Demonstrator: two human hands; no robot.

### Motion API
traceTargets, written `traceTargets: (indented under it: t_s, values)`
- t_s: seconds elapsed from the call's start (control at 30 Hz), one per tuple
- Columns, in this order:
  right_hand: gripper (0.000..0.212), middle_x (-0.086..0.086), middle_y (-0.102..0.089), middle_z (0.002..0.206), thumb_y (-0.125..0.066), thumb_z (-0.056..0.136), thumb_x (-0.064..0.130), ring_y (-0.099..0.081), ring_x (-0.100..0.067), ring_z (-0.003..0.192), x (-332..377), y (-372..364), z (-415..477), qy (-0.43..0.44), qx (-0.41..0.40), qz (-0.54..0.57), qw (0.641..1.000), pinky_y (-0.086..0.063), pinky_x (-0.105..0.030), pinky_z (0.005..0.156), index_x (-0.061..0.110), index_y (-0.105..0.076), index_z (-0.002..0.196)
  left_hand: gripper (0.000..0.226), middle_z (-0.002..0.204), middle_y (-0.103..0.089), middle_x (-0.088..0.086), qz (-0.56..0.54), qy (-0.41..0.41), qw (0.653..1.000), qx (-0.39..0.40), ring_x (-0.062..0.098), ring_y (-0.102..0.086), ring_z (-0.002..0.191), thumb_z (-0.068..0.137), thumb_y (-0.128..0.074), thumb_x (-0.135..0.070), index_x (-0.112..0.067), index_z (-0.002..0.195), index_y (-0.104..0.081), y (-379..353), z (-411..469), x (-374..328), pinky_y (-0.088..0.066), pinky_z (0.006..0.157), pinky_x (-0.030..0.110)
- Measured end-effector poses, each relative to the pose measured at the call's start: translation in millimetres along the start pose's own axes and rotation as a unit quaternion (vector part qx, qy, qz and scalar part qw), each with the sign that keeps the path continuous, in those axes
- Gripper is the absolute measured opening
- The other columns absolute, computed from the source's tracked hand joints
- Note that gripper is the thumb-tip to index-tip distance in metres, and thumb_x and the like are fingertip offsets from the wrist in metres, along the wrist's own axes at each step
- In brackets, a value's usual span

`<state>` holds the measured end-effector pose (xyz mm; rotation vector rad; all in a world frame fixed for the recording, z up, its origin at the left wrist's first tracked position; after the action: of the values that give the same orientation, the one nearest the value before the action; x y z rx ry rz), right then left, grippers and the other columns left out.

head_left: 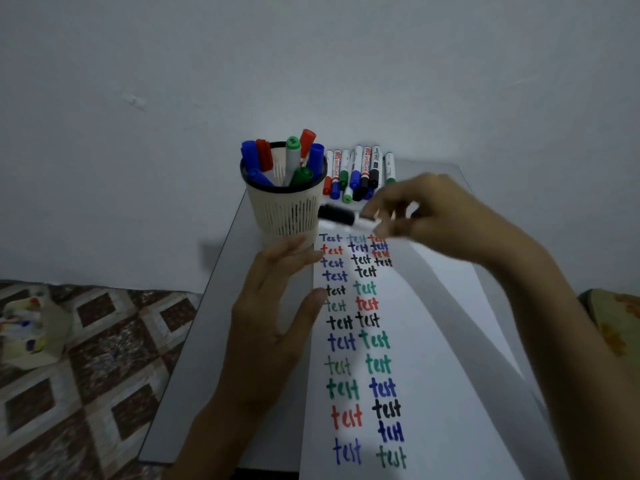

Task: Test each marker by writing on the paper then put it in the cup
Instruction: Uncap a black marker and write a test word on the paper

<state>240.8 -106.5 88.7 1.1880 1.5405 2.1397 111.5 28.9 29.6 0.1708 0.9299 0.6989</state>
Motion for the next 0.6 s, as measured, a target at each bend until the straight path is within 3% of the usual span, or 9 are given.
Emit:
traceTargets:
  t_s: [0.1, 0.2, 0.27, 0.33, 0.43, 0.6]
  values:
    - [0.018, 0.001, -0.063, 0.082, -0.065, 0.082, 0.017, -0.059, -0.020, 0.078, -5.4, 55.0, 17.2, -0.001, -0.205, 0.105, 0.973, -0.051, -0.040, 0.074, 0.033, -0.056, 0.085, 0.039, 0.144, -0.033, -0.017, 0.039, 0.093, 0.989, 0.110, -0.002, -0.025, 0.135, 0.091, -0.051, -0.038, -0.031, 0.129, -0.046, -21.0, -9.1, 23.9, -0.029, 0.112, 0.032]
    - [0.012, -0.017, -0.063, 0.095, -0.053, 0.084, 0.015, -0.065, -0.029, 0.088, 9.8, 83.7, 38.8, 0.044, -0.322, 0.214, 0.921, -0.056, -0.036, 0.071, 0.023, -0.049, 0.092, 0.046, 0.143, -0.031, -0.020, 0.145, 0.054, 0.968, 0.199, -0.015, -0.013, 0.128, 0.091, -0.033, -0.051, -0.033, 0.132, -0.044, -37.2, -18.9, 31.4, -0.002, 0.117, 0.027]
    - [0.028, -0.023, -0.062, 0.092, -0.053, 0.087, 0.011, -0.067, -0.030, 0.082, 32.3, 83.1, 62.6, 0.090, -0.316, 0.236, 0.914, -0.057, -0.031, 0.069, 0.010, -0.043, 0.113, 0.052, 0.144, -0.032, -0.019, 0.154, 0.048, 0.964, 0.212, -0.015, -0.014, 0.128, 0.089, -0.026, -0.052, -0.032, 0.133, -0.045, -38.3, -18.7, 32.2, 0.007, 0.115, 0.021]
    - [0.051, -0.020, -0.065, 0.083, -0.056, 0.090, 0.007, -0.067, -0.027, 0.071, 56.0, 68.9, 85.5, 0.126, -0.276, 0.206, 0.931, -0.058, -0.033, 0.066, -0.001, -0.029, 0.132, 0.052, 0.144, -0.032, -0.019, 0.150, 0.050, 0.965, 0.210, -0.016, -0.014, 0.128, 0.089, -0.027, -0.052, -0.032, 0.133, -0.046, -37.4, -17.6, 33.2, 0.008, 0.115, 0.021]
    - [0.071, -0.016, -0.066, 0.073, -0.058, 0.088, 0.001, -0.065, -0.022, 0.057, 74.0, 42.1, 105.6, 0.157, -0.218, 0.136, 0.954, -0.058, -0.031, 0.059, -0.001, -0.014, 0.144, 0.052, 0.144, -0.033, -0.020, 0.149, 0.044, 0.965, 0.209, -0.016, -0.014, 0.129, 0.089, -0.027, -0.052, -0.032, 0.133, -0.046, -37.4, -17.7, 32.8, 0.007, 0.116, 0.023]
    - [0.055, -0.010, -0.065, 0.069, -0.063, 0.083, 0.004, -0.062, -0.016, 0.057, 73.9, 23.6, 112.6, 0.159, -0.195, 0.060, 0.966, -0.056, -0.027, 0.062, 0.013, -0.040, 0.132, 0.051, 0.144, -0.032, -0.020, 0.149, 0.044, 0.965, 0.209, -0.012, -0.017, 0.133, 0.090, -0.028, -0.052, -0.033, 0.133, -0.046, -37.9, -18.5, 34.7, 0.005, 0.117, 0.031]
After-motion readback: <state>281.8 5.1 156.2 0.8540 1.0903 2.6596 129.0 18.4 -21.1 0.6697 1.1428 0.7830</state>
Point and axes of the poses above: each hand's wrist, its own z-axis towards the middle knuckle, its own y-axis out of the back of the hand, x = y × z, the point moved 7 cm from there along z, towards the middle knuckle
